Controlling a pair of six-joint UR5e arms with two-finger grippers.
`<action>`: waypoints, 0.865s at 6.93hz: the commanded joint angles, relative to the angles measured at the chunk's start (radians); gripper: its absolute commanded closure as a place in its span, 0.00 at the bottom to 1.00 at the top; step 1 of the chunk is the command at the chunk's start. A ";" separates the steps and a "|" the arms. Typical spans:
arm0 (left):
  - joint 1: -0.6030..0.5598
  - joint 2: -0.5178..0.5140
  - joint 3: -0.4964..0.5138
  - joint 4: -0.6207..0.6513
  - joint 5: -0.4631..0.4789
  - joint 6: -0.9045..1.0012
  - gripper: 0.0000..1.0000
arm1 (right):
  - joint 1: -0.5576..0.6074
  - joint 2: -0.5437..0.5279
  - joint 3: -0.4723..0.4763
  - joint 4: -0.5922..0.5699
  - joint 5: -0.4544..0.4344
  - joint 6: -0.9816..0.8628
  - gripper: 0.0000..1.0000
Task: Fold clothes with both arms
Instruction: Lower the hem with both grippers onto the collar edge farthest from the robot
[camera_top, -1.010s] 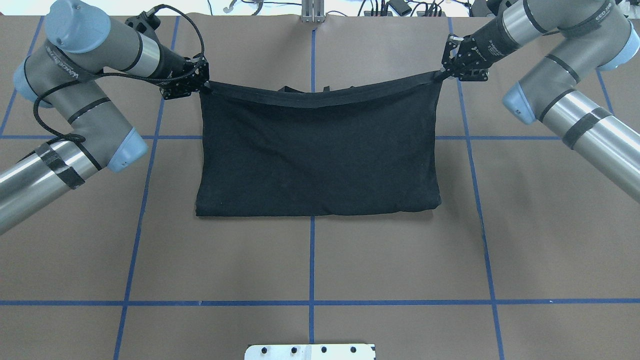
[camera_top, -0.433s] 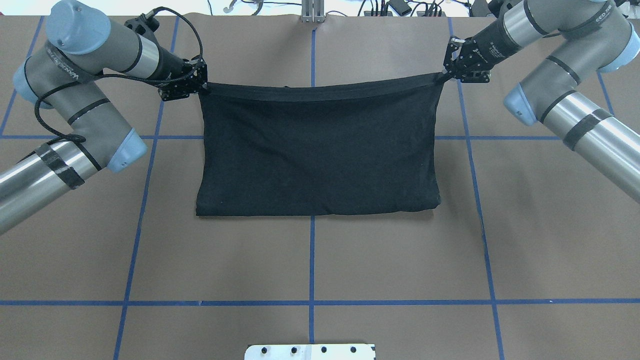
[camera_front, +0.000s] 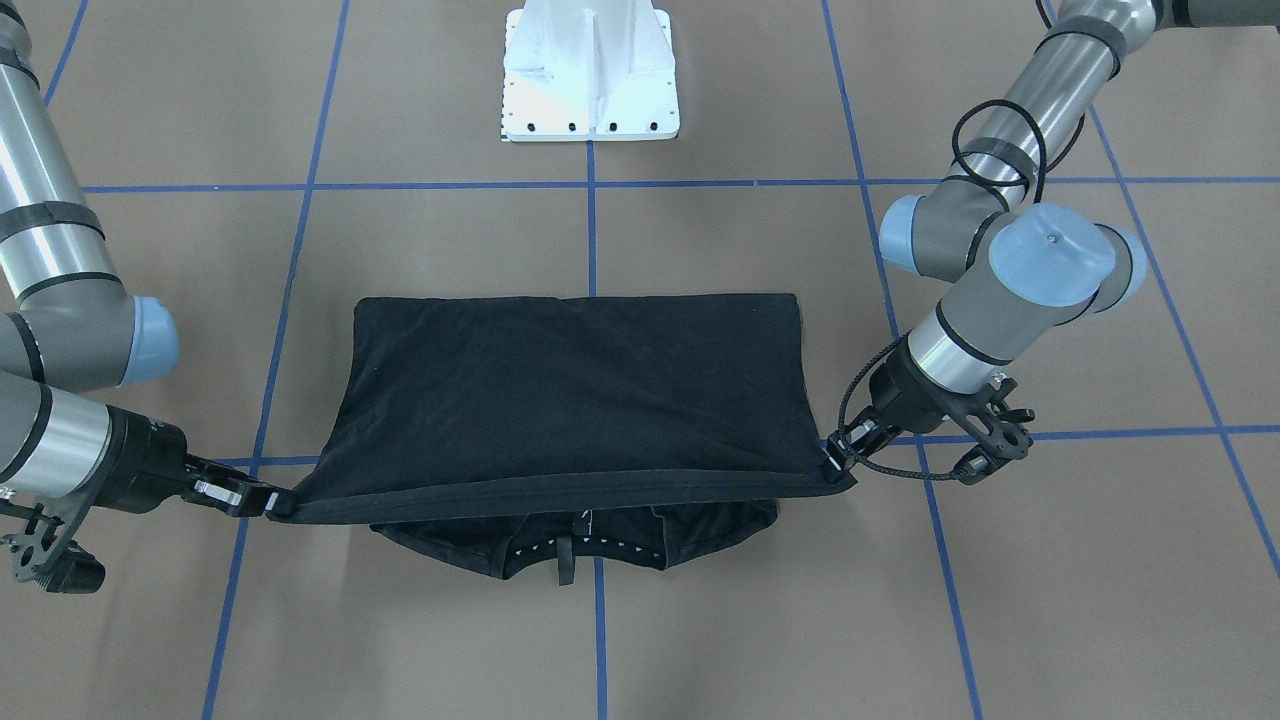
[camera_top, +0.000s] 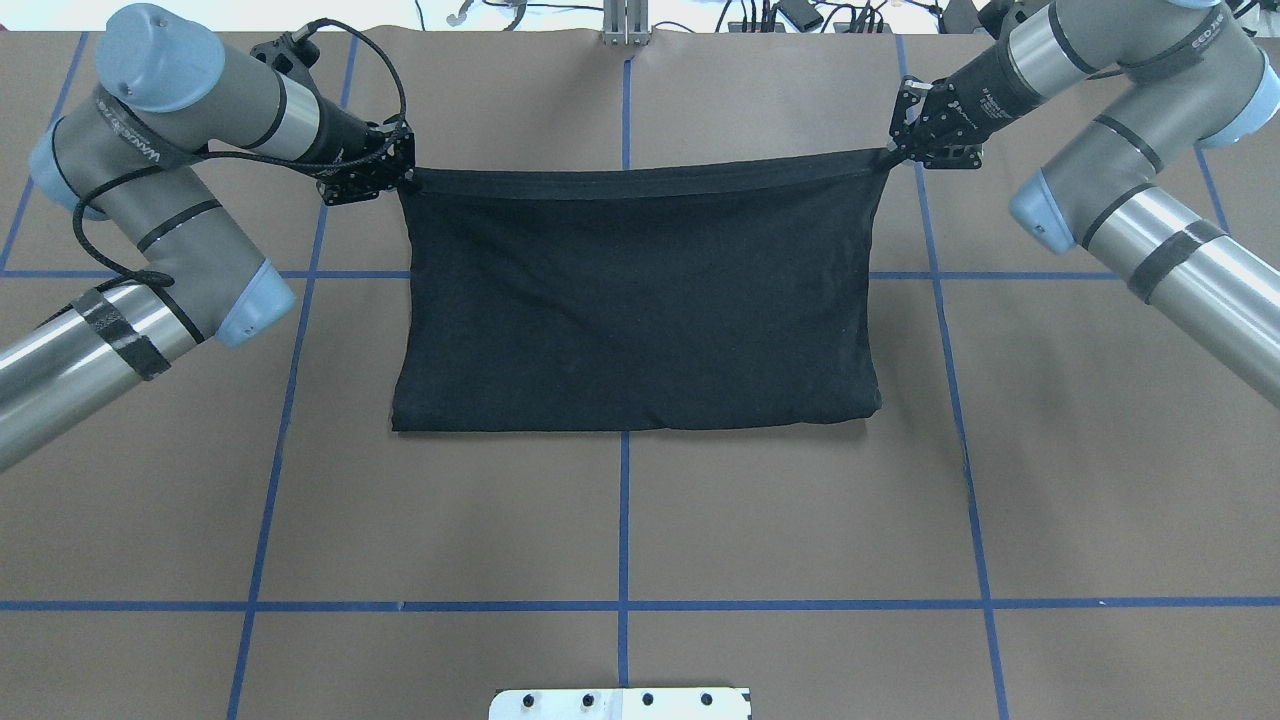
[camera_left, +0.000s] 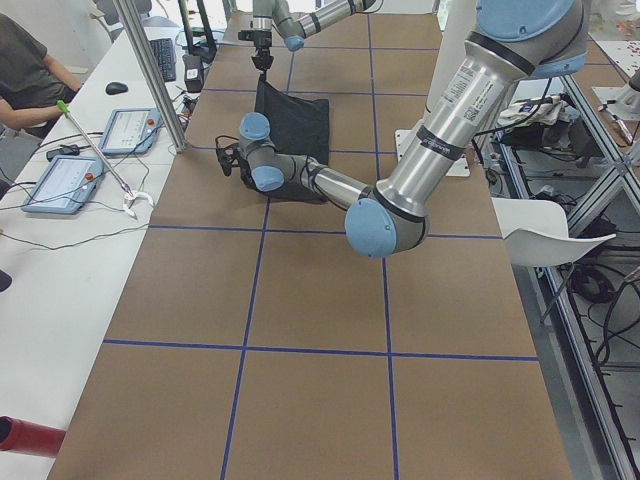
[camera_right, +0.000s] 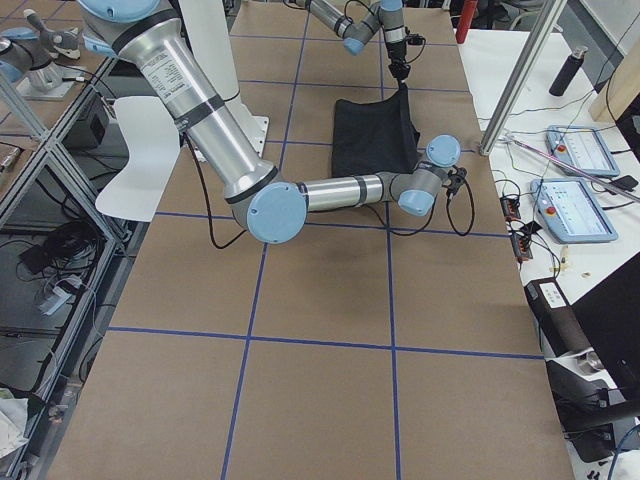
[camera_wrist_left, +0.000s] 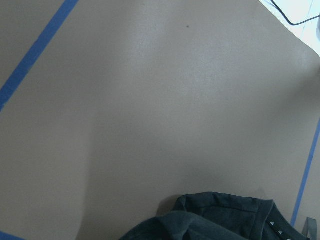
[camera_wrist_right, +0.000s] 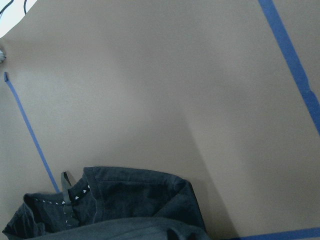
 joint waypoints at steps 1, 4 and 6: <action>0.001 -0.003 -0.004 -0.001 0.000 -0.001 1.00 | 0.000 0.004 0.000 0.000 0.000 0.001 1.00; 0.002 -0.009 -0.010 0.001 -0.002 -0.001 1.00 | -0.008 0.011 0.006 0.002 0.000 0.001 1.00; 0.002 -0.009 -0.012 0.001 0.000 0.000 0.23 | -0.009 0.011 0.009 0.003 0.002 -0.002 0.58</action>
